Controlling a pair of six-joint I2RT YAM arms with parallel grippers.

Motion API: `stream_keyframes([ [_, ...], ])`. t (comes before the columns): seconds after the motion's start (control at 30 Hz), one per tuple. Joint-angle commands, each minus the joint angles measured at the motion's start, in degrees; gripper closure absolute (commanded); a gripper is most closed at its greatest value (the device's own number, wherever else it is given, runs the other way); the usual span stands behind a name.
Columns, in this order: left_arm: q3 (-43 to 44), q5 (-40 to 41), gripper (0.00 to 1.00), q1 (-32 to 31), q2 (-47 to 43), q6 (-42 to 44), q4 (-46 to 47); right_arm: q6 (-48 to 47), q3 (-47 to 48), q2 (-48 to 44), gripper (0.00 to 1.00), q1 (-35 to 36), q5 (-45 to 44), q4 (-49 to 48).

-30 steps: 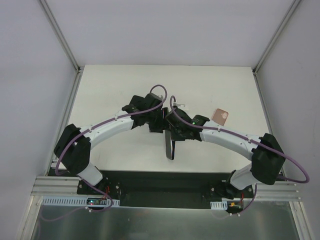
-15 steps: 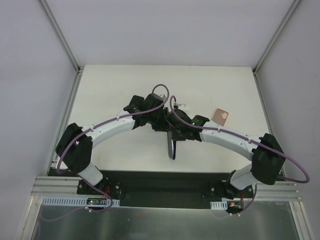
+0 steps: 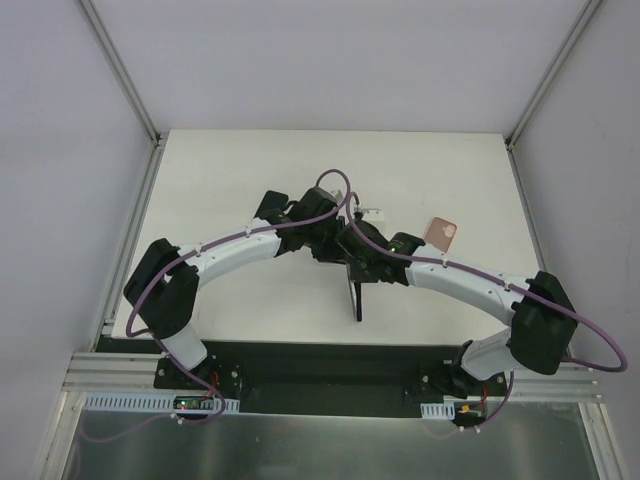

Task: Take the phone out of the phone case
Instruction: Remove the phone case from the phone.

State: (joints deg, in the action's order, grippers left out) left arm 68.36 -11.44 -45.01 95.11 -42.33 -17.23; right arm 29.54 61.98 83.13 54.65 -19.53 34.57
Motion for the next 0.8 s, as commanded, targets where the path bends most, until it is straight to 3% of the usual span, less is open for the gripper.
stream_keyframes([
  [0.0, -1.82, 6.87, 0.78, 0.37, 4.73, 5.24, -10.54, 0.43, 2.54, -7.46, 0.99, 0.45, -4.9, -6.26],
  [0.27, -1.3, 2.84, 0.9, 0.37, 7.81, 6.11, -10.63, -0.97, 3.06, -6.67, 0.98, 1.33, -5.87, -7.59],
  [0.77, -2.17, -3.5, 0.9, 0.02, 14.4, 6.82, -11.42, 2.19, -4.14, -5.61, 0.99, 2.3, -7.8, -10.39],
])
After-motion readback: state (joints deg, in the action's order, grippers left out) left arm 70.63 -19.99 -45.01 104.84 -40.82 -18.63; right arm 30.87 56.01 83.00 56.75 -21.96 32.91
